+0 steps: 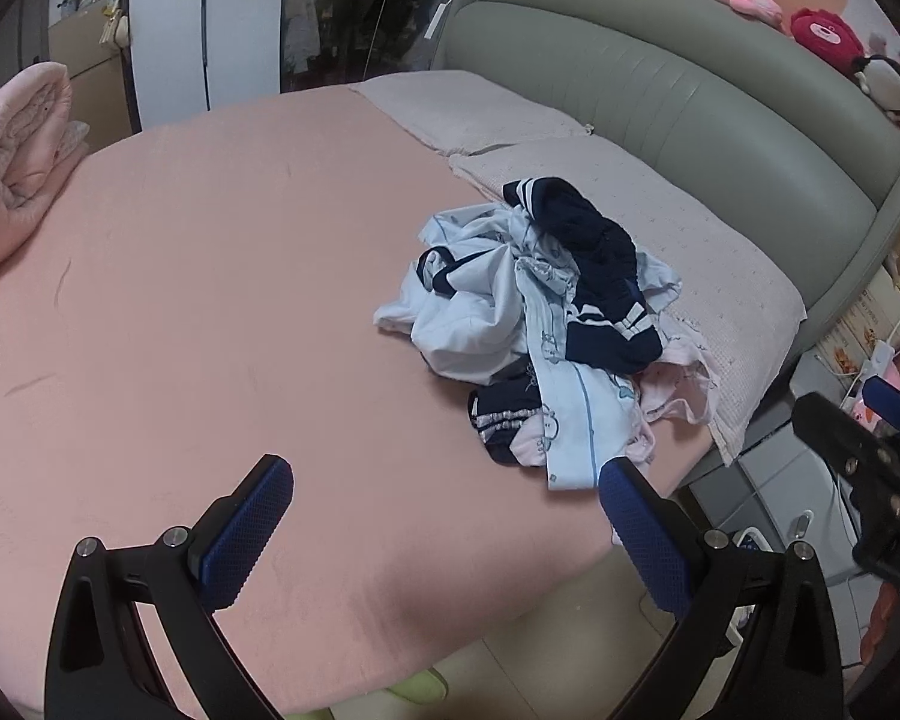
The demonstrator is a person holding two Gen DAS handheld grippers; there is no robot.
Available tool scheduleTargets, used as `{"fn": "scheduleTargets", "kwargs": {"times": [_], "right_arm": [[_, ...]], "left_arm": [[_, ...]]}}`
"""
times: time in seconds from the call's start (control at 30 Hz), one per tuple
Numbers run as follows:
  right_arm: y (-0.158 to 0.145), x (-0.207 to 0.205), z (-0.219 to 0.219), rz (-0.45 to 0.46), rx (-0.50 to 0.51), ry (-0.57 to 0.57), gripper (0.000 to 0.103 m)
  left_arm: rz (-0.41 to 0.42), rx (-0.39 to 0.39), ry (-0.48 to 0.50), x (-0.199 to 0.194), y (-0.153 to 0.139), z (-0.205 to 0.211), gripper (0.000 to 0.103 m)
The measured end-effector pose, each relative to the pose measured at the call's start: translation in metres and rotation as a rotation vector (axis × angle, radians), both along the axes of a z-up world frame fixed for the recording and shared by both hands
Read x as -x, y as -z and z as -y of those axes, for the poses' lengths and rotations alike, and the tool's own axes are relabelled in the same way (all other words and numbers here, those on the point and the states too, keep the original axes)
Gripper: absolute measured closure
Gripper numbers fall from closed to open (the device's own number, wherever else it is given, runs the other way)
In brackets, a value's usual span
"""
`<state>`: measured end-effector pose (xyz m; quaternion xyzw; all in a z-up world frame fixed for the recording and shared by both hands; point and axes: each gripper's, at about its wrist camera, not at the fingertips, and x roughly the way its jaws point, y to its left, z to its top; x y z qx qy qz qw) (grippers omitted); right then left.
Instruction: Fold clothes
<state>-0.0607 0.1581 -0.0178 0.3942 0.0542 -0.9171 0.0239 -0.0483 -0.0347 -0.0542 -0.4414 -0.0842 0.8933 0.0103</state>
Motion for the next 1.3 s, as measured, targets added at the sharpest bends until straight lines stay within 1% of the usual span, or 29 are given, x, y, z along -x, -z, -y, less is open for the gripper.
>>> {"fn": "scheduleTargets", "kwargs": {"times": [0.1,0.27,0.4,0.47,0.53,0.73,0.77,0.87,0.93,0.97,1.0,1.07,1.1,1.13,1.2,1.3], "right_arm": [[0.004,0.0,0.004,-0.019,-0.004,-0.021,0.0],[0.015,0.001,0.016,-0.035,-0.007,-0.079,0.0],[0.031,0.007,0.019,0.014,0.042,-0.123,0.0],[0.04,0.012,0.017,0.031,0.067,-0.114,0.0],[0.047,0.015,0.013,0.024,0.079,-0.097,0.0],[0.069,0.025,-0.009,-0.018,0.114,-0.044,0.0],[0.073,0.027,-0.013,-0.026,0.12,-0.036,0.0],[0.083,0.029,-0.024,-0.058,0.167,-0.023,0.0],[0.087,0.03,-0.032,-0.079,0.226,-0.029,0.0],[0.087,0.032,-0.036,-0.089,0.245,-0.027,0.0],[0.086,0.035,-0.036,-0.103,0.231,-0.022,0.0],[0.081,0.041,-0.034,-0.137,0.164,-0.02,0.0],[0.078,0.044,-0.032,-0.159,0.126,-0.026,0.0],[0.075,0.047,-0.029,-0.184,0.086,-0.039,0.0],[0.071,0.057,-0.025,-0.192,0.036,-0.069,0.0],[0.067,0.073,-0.021,-0.16,0.047,-0.101,0.0]], "left_arm": [[-0.017,0.002,0.025,0.002,0.003,-0.003,0.0],[-0.051,0.042,0.039,0.006,0.009,-0.008,0.0],[-0.052,-0.001,0.026,0.012,0.019,0.001,0.0],[-0.057,-0.034,0.019,0.015,0.025,0.005,0.0],[-0.058,-0.04,0.014,0.018,0.03,0.006,0.0],[-0.037,0.049,0.015,0.033,0.054,0.0,0.0],[-0.035,0.053,0.019,0.037,0.059,-0.001,0.0],[-0.041,0.004,0.017,0.047,0.071,0.005,0.0],[-0.077,-0.027,0.005,0.051,0.074,0.011,0.0],[-0.107,-0.025,0.009,0.054,0.074,0.014,0.0],[-0.13,0.002,0.018,0.058,0.072,0.014,0.0],[-0.149,0.078,0.045,0.068,0.07,0.012,0.0],[-0.151,0.097,0.064,0.073,0.068,0.011,0.0],[-0.15,0.103,0.085,0.078,0.068,0.011,0.0],[-0.148,0.106,0.123,0.089,0.066,0.012,0.0],[-0.145,0.049,0.146,0.101,0.065,0.015,0.0]]}}
